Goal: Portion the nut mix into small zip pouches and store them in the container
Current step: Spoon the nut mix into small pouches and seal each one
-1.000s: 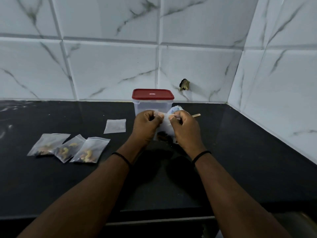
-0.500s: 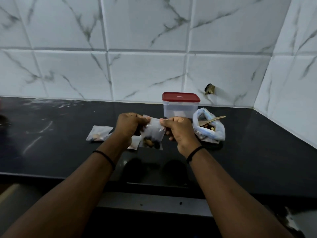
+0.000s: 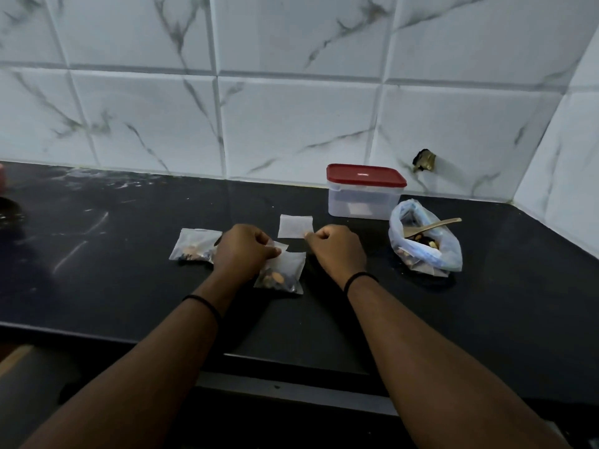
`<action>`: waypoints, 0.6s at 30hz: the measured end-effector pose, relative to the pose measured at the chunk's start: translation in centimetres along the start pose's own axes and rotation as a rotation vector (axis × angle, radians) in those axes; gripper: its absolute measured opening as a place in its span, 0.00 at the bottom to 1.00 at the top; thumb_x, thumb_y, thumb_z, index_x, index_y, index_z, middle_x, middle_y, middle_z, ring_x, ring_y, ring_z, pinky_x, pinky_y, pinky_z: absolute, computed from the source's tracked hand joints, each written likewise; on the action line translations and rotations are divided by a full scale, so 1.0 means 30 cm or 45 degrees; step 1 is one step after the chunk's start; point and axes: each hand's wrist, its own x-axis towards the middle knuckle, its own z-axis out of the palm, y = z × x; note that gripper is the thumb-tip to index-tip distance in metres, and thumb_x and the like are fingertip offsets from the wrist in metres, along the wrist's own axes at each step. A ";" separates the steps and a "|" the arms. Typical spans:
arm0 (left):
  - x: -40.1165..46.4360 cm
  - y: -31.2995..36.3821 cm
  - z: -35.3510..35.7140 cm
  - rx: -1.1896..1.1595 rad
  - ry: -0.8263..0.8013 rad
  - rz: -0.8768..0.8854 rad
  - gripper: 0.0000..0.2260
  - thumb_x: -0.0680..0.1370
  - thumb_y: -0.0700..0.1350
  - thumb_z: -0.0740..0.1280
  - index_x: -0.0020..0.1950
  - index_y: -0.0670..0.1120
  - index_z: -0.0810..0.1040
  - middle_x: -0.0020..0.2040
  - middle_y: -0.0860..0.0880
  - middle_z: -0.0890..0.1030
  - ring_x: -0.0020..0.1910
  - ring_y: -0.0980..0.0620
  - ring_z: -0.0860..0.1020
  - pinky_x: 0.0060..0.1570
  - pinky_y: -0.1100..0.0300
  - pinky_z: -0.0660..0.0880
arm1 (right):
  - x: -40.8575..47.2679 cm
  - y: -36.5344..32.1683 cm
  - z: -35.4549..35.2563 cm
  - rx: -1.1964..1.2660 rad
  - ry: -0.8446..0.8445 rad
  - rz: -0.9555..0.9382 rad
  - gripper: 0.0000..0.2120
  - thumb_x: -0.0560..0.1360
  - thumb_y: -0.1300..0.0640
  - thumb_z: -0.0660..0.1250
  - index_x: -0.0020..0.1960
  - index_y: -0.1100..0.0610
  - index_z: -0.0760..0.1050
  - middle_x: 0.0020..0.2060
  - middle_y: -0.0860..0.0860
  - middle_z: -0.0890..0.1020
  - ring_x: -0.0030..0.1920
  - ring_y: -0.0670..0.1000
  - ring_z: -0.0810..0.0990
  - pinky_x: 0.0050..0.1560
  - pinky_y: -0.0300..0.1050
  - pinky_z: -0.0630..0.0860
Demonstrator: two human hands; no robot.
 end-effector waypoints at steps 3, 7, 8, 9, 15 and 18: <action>0.017 -0.008 0.004 0.058 0.018 0.035 0.07 0.70 0.50 0.79 0.40 0.52 0.82 0.36 0.54 0.82 0.36 0.57 0.79 0.33 0.61 0.70 | 0.076 0.011 0.028 -0.140 0.035 -0.033 0.09 0.77 0.47 0.65 0.45 0.51 0.80 0.42 0.47 0.83 0.46 0.51 0.81 0.45 0.46 0.78; 0.032 -0.017 0.008 0.158 0.043 0.090 0.08 0.70 0.51 0.78 0.39 0.55 0.80 0.35 0.56 0.80 0.38 0.56 0.79 0.36 0.60 0.71 | 0.162 0.014 0.068 -0.372 -0.043 -0.164 0.18 0.77 0.45 0.66 0.65 0.47 0.76 0.58 0.53 0.79 0.59 0.56 0.77 0.55 0.50 0.77; 0.036 -0.019 0.008 0.171 0.044 0.099 0.08 0.70 0.52 0.78 0.39 0.55 0.80 0.36 0.56 0.79 0.39 0.56 0.79 0.37 0.59 0.72 | 0.175 0.014 0.072 -0.430 -0.069 -0.159 0.19 0.77 0.44 0.66 0.66 0.46 0.76 0.60 0.54 0.76 0.60 0.57 0.76 0.56 0.51 0.76; 0.038 -0.021 0.009 0.173 0.047 0.105 0.08 0.69 0.52 0.78 0.40 0.55 0.80 0.36 0.56 0.80 0.40 0.56 0.80 0.38 0.59 0.74 | 0.183 0.013 0.072 -0.463 -0.078 -0.146 0.17 0.76 0.43 0.66 0.64 0.45 0.77 0.60 0.55 0.75 0.60 0.57 0.76 0.56 0.51 0.76; 0.035 -0.008 0.010 0.142 0.068 0.101 0.09 0.70 0.51 0.78 0.45 0.55 0.81 0.40 0.55 0.81 0.42 0.54 0.81 0.40 0.58 0.75 | 0.172 0.029 0.060 -0.338 0.041 -0.180 0.08 0.77 0.52 0.67 0.49 0.49 0.85 0.48 0.50 0.83 0.49 0.52 0.81 0.46 0.45 0.78; 0.023 0.015 0.015 0.238 0.132 0.114 0.09 0.71 0.52 0.76 0.49 0.53 0.82 0.45 0.54 0.81 0.46 0.54 0.79 0.39 0.59 0.70 | 0.143 0.039 0.025 -0.199 0.088 -0.159 0.08 0.79 0.53 0.65 0.48 0.50 0.84 0.44 0.49 0.85 0.47 0.52 0.82 0.45 0.44 0.76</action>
